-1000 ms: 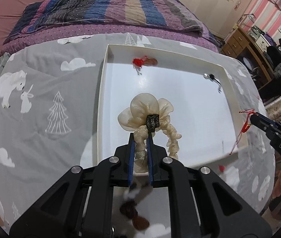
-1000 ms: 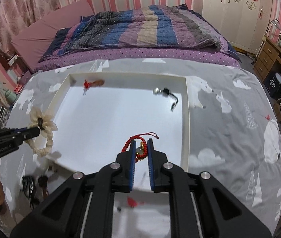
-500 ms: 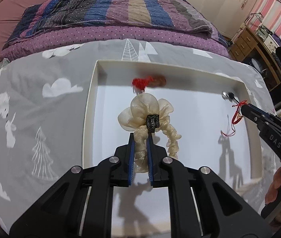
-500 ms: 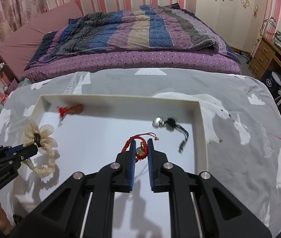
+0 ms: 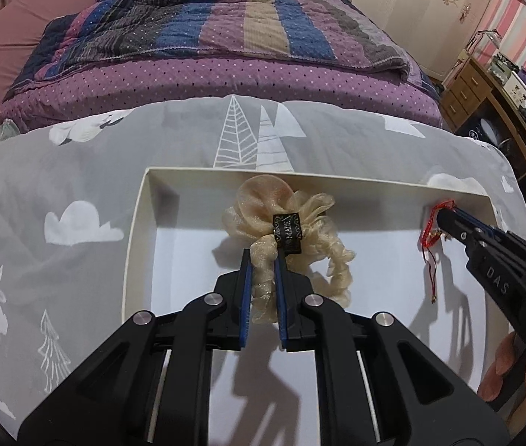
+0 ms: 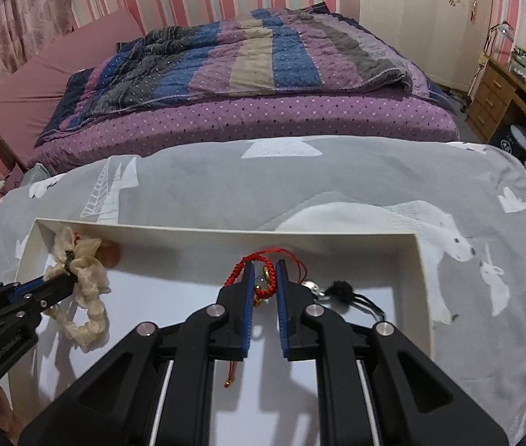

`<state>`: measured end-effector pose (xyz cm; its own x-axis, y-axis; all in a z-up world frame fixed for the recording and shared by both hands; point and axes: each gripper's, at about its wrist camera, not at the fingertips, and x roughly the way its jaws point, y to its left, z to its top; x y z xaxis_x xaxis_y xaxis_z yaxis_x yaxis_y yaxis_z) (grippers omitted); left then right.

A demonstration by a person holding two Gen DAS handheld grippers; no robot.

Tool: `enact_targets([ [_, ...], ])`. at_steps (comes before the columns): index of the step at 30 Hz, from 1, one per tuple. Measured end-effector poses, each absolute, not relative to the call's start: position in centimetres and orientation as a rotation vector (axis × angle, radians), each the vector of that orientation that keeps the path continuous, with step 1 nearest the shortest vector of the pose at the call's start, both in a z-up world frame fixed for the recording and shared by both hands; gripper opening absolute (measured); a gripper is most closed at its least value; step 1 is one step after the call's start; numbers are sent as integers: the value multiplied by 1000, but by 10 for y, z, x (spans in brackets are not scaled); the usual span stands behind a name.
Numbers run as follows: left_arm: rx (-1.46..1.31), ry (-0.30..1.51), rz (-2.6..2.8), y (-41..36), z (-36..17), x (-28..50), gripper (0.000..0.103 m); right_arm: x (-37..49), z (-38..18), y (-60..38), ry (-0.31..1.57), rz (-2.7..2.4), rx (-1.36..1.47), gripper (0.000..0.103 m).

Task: Organize jewelry
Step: 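Carry the scrunchie with the left tool while the right tool carries the red bracelet into the tray, then open the left tool to drop the scrunchie while the right tool releases the red bracelet in the tray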

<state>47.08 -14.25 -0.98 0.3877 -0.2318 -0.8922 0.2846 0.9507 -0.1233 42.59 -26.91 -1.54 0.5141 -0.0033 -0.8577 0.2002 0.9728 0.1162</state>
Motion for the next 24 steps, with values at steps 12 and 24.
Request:
enact_targets([
  [12,86,1106,-294,-146,-14,472,12,433,-26,-262,1045,-133,169,11],
  [24,135,1061,-249,-141,-1,463,59,424,-15,-268,1006,-148,187,44],
])
